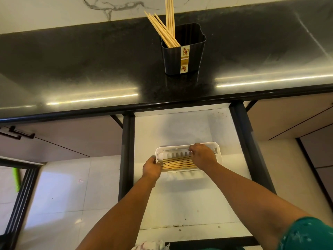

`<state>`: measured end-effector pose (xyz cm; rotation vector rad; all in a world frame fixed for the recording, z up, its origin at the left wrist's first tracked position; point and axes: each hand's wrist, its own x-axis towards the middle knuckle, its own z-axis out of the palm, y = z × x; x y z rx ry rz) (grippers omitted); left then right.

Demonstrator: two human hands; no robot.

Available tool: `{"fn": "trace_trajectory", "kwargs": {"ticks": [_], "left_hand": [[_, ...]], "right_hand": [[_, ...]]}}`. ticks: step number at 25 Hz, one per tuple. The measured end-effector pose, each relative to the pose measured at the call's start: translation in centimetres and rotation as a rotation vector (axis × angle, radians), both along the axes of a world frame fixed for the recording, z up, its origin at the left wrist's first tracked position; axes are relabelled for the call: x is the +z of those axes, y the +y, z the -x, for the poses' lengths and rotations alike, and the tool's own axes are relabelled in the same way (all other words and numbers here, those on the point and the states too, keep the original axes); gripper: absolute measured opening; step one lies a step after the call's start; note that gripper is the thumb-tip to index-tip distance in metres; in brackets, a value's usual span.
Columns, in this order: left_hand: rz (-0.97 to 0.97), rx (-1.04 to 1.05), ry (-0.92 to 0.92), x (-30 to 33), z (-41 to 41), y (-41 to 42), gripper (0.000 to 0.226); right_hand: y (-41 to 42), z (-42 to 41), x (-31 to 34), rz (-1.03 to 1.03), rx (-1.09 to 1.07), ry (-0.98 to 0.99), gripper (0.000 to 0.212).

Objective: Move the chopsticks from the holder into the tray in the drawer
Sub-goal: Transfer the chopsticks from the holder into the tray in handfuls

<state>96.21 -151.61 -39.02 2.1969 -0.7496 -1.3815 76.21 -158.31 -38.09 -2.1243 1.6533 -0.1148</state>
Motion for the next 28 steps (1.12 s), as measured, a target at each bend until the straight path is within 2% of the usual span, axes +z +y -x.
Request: {"fn": "trace_trajectory", "kwargs": {"ticks": [2, 4, 6, 8, 9, 10, 13, 17, 19, 20, 21, 22, 23, 24, 26, 28], "left_hand": [[0.007, 0.009, -0.012, 0.0, -0.1, 0.1, 0.021], [0.004, 0.005, -0.011, 0.0, -0.2, 0.1, 0.028], [-0.007, 0.012, 0.011, 0.3, -0.1, 0.0, 0.029], [-0.013, 0.017, 0.044, 0.5, 0.0, -0.1, 0.025], [-0.02, 0.017, 0.055, 0.6, 0.1, -0.1, 0.026], [-0.029, 0.016, 0.066, 0.7, 0.0, -0.1, 0.029], [-0.028, 0.013, 0.11, 0.7, -0.2, -0.3, 0.024], [0.009, 0.06, 0.088, 0.5, -0.3, -0.4, 0.013], [0.031, 0.081, 0.069, 0.7, -0.1, -0.4, 0.02], [0.043, 0.062, 0.04, 0.8, 0.0, -0.4, 0.028], [0.083, 0.004, -0.048, 1.0, 0.0, -0.2, 0.037], [0.176, -0.09, -0.212, 1.1, -0.1, -0.1, 0.045], [0.324, -0.205, -0.409, 1.3, 0.0, 0.1, 0.05], [0.488, -0.344, -0.577, 1.7, 0.2, 0.2, 0.05], [0.679, -0.685, -0.727, 2.0, 1.2, 0.1, 0.05], [0.591, -0.985, -0.729, 1.5, 2.6, 0.5, 0.071]], "right_hand": [[0.6, 1.0, 0.6, 0.229, -0.303, -0.188, 0.017], [0.5, 3.1, 1.0, 0.264, -0.77, -0.408, 0.02], [-0.1, 5.6, 0.9, 0.002, -1.123, -0.591, 0.027], [-0.4, 6.8, 0.7, -0.392, -1.24, -0.784, 0.033], [-0.3, 6.8, 0.9, -0.523, -1.237, -0.823, 0.036], [-0.2, 6.7, 0.7, -0.575, -1.208, -0.792, 0.041], [0.3, 6.0, 0.4, -0.501, -1.152, -0.629, 0.054], [0.3, 6.6, -0.1, -0.456, -1.006, -0.514, 0.055], [0.4, 6.9, -0.3, -0.34, -0.935, -0.462, 0.053], [0.5, 7.0, -0.3, -0.198, -0.883, -0.415, 0.049], [0.6, 7.1, -0.2, -0.018, -0.786, -0.334, 0.044], [0.6, 7.1, 0.0, 0.155, -0.638, -0.236, 0.04], [0.8, 7.0, 0.3, 0.279, -0.456, -0.164, 0.037], [1.0, 6.7, 0.5, 0.317, -0.259, -0.134, 0.037], [1.5, 5.5, 0.7, 0.119, 0.073, -0.103, 0.046], [2.3, 4.3, 0.4, -0.138, 0.278, 0.035, 0.078]]}}
